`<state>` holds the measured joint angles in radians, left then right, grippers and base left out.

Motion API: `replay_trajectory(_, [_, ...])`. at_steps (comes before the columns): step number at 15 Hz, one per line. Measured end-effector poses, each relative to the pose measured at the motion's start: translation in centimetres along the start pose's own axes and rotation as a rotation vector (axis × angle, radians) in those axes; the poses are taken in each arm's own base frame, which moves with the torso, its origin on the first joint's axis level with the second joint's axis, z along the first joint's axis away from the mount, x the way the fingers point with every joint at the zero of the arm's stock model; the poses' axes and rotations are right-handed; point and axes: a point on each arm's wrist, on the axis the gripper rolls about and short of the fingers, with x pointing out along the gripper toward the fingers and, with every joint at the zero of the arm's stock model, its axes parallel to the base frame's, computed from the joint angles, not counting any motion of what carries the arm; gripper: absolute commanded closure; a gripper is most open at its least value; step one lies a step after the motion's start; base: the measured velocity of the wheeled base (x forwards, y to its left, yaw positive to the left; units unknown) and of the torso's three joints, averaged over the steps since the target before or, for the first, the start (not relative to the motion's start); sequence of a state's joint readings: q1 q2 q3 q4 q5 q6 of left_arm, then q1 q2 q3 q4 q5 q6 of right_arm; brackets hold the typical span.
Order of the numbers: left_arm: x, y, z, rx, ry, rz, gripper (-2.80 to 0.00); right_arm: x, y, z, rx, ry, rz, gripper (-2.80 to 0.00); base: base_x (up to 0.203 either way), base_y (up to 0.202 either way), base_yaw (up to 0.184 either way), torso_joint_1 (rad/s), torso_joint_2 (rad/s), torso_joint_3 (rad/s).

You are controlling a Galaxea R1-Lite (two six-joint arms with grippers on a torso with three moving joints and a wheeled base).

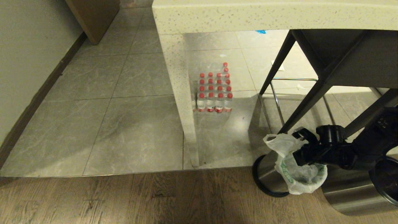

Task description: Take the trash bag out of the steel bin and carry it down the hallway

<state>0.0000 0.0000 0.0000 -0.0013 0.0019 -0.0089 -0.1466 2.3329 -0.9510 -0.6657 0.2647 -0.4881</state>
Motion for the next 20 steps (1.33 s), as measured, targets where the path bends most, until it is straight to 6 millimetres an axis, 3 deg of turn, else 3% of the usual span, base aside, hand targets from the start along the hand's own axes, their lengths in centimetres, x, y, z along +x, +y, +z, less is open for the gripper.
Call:
replay_trajectory(5, [0.0,0.0,0.0,0.000,0.000,0.000,0.00,-4.2,0.0,-0.7,0.031,0.080,-0.087,0.00,0.000,0.000,0.000,0.000,0.00,0.000])
replay_trajectory(9, [0.0,0.0,0.0,0.000,0.000,0.000,0.00,-6.1,0.4,-1.7,0.050,0.151,-0.152,0.00,0.000,0.000,0.000,0.000,0.00,0.000])
replay_trajectory(17, [0.0,0.0,0.0,0.000,0.000,0.000,0.00,-6.6,1.0,-3.0,0.058,0.194,-0.173,0.00,0.000,0.000,0.000,0.000,0.00,0.000])
replay_trajectory(20, [0.0,0.0,0.0,0.000,0.000,0.000,0.00,-6.1,0.3,-3.9,0.059,0.147,-0.223,0.00,0.000,0.000,0.000,0.000,0.00,0.000])
